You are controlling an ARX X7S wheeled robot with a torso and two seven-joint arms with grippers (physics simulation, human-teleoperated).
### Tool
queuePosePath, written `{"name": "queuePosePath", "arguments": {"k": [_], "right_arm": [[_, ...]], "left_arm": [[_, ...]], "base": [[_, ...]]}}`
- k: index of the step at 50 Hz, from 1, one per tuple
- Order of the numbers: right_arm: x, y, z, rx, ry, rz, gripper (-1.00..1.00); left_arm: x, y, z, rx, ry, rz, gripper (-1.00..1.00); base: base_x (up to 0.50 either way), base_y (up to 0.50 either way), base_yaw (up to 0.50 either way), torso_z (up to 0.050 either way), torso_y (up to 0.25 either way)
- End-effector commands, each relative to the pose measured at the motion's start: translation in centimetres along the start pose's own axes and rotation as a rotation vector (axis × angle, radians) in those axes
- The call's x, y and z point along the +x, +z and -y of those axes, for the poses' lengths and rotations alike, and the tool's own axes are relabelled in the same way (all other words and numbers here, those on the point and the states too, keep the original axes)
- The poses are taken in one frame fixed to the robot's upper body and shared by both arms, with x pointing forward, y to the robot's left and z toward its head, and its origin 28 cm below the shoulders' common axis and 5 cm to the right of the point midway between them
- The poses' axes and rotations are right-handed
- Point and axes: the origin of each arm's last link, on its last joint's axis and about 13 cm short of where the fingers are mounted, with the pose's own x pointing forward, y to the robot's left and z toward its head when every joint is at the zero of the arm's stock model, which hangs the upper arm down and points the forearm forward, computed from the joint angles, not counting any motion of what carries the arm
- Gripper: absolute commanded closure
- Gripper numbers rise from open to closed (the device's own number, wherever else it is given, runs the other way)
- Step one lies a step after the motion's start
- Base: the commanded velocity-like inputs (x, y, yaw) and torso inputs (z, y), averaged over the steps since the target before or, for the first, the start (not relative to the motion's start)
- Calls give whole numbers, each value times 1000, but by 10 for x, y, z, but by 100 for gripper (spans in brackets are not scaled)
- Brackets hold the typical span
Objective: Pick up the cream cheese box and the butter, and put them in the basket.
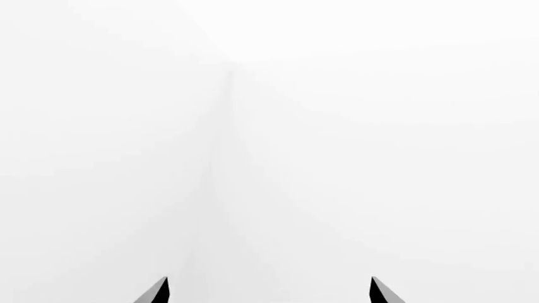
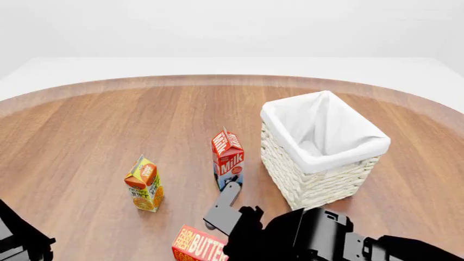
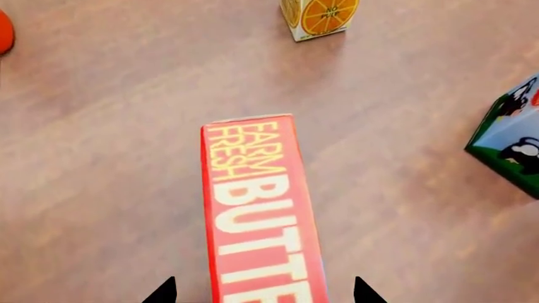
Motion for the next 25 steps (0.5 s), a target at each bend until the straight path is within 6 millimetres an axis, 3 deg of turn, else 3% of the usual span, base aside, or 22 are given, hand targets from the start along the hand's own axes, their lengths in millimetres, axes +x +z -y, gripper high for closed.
{"name": "queuePosePath", "arguments": {"k": [1, 25], "right_arm": [[4, -1, 1, -4, 3, -12, -100], [12, -6, -2, -5, 17, -30, -100]], "left_arm": [[0, 0, 0, 0, 1, 1, -100], [3, 1, 0, 1, 0, 2, -100]], "base": [[0, 0, 0, 0, 0], [0, 0, 0, 0, 0]]}}
